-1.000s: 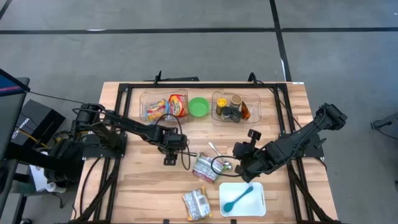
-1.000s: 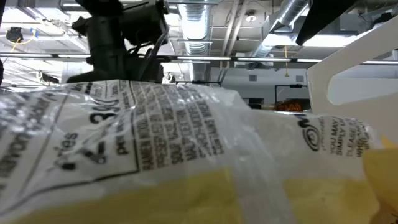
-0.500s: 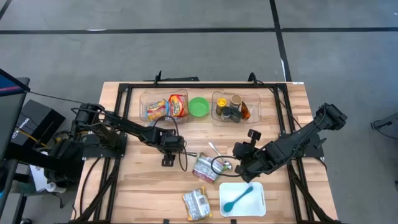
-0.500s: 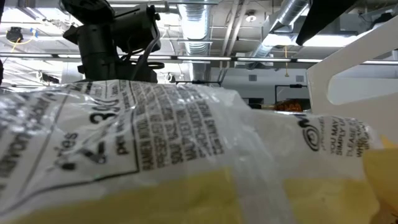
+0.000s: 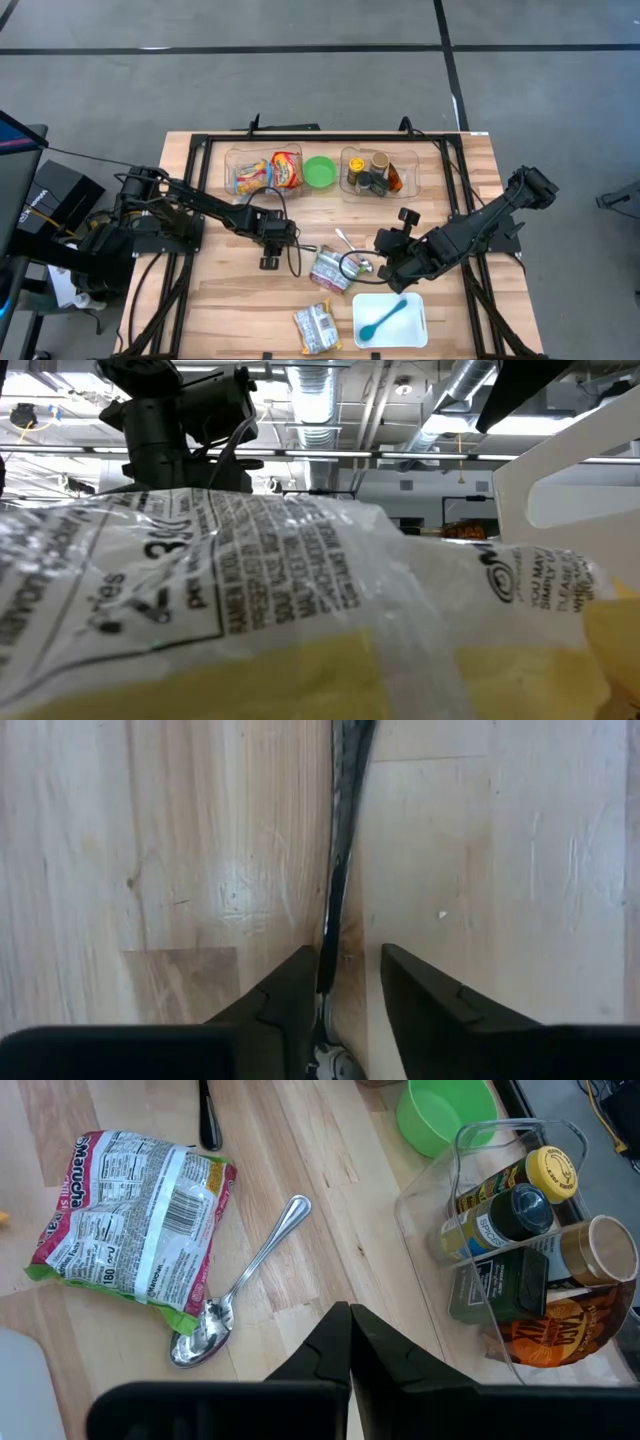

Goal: Pick & Place Food Item
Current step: Put the left black spoon in the white bin

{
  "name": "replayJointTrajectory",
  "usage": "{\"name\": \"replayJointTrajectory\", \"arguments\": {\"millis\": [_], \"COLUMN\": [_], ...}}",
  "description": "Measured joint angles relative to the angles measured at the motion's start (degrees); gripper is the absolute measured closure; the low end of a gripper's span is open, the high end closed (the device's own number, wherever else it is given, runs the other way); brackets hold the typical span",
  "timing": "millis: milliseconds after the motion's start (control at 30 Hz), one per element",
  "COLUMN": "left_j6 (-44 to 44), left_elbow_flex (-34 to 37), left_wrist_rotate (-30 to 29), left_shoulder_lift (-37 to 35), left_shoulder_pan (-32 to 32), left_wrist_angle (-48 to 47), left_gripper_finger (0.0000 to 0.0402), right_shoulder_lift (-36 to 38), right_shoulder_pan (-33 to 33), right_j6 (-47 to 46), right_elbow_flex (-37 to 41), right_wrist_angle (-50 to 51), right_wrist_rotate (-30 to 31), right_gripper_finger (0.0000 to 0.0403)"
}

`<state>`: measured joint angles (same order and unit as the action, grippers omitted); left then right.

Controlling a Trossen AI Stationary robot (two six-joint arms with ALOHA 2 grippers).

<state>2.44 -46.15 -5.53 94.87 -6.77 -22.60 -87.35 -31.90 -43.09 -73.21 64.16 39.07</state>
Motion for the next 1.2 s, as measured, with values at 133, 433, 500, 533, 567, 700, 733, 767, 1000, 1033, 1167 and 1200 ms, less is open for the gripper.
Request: {"name": "replayJointTrajectory", "arguments": {"millis": [133,433,500,533,567,700,733,767,1000,1033,1167,1200], "left_j6": [0.9,1.4,1.5,1.5,1.5,1.5,1.5,1.5,1.5,1.4,1.4,1.4], "left_elbow_flex": [0.0,0.1,0.1,0.1,0.1,0.1,0.1,0.1,0.3,0.3,0.2,0.2], "left_wrist_rotate": [-0.3,-0.6,-0.7,-0.7,-0.7,-0.6,-0.6,-0.6,-1.7,-2.2,-3.3,-3.3], "left_shoulder_lift": [0.0,0.1,0.1,0.1,0.1,0.1,0.1,0.1,-1.7,-2.7,-7.2,-8.5], "left_shoulder_pan": [0.0,-0.1,-0.1,-0.1,-0.1,-0.1,-0.1,-0.1,0.0,0.0,-0.1,-0.1], "left_wrist_angle": [0.5,1.6,1.6,1.7,1.7,1.7,1.7,1.7,1.5,1.5,1.7,2.1], "left_gripper_finger": [0.0317,0.0371,0.0382,0.0387,0.0391,0.039,0.0387,0.0384,0.0396,0.0396,0.0391,0.0392], "right_shoulder_lift": [0.0,0.0,0.0,0.0,0.0,0.0,0.0,0.0,0.0,0.0,0.0,0.0], "right_shoulder_pan": [0.0,0.0,0.0,0.0,0.0,0.0,0.0,0.0,0.0,-0.1,-0.6,-0.7], "right_j6": [0.0,0.0,0.0,0.0,0.0,0.0,0.0,0.0,0.0,0.0,0.0,-0.3], "right_elbow_flex": [0.0,0.0,0.0,0.0,0.0,0.0,0.0,0.0,0.0,0.0,0.0,0.0], "right_wrist_angle": [0.0,0.0,0.0,0.0,0.0,0.0,0.0,0.0,0.6,1.2,3.4,3.7], "right_wrist_rotate": [0.0,0.0,0.0,0.0,0.0,0.0,0.0,0.0,1.2,1.6,3.3,3.3], "right_gripper_finger": [0.0402,0.0402,0.0402,0.0402,0.0402,0.0402,0.0402,0.0402,0.0402,0.0402,0.0402,0.0402]}}
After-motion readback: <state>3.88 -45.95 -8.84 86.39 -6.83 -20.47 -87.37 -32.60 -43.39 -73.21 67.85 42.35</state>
